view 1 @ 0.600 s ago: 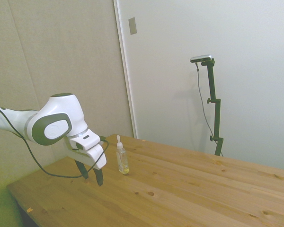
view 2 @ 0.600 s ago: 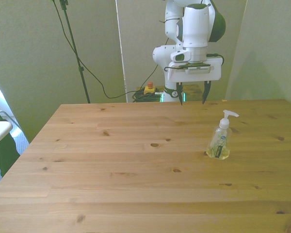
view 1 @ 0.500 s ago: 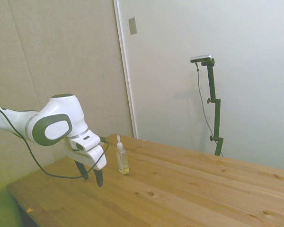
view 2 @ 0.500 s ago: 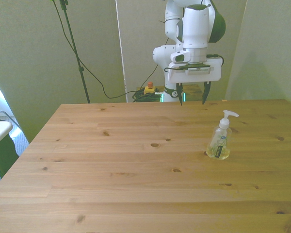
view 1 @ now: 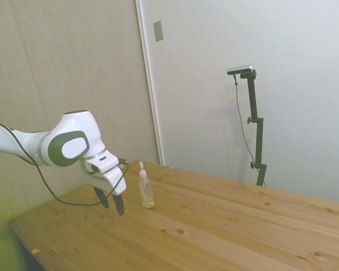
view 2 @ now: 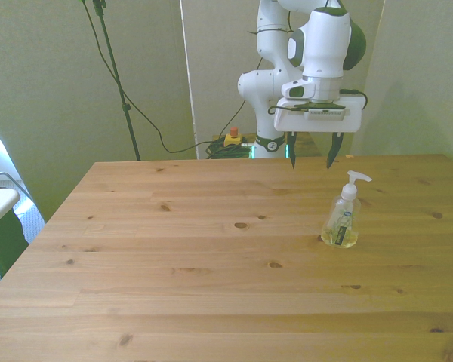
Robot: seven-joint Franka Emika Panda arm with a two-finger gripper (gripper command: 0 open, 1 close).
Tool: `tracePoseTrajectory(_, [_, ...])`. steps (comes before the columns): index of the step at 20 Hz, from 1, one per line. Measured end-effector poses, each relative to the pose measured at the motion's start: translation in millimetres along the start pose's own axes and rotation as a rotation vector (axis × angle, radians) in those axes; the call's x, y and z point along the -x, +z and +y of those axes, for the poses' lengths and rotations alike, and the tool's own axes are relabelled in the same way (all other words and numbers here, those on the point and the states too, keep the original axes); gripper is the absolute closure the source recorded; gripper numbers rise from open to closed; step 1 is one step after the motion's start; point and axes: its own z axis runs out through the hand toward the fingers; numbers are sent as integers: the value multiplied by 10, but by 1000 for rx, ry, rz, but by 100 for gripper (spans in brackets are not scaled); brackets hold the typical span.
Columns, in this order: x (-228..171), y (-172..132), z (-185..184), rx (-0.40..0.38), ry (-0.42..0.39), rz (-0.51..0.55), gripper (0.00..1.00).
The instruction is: Knock down the sanitizer
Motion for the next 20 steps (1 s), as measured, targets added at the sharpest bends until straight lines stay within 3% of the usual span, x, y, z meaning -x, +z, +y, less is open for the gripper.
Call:
tracePoseTrajectory(9, [-223, 275, -481, 16, 67, 32, 100])
tracePoseTrajectory(20, [-384, 461, -877, 16, 88, 37, 100])
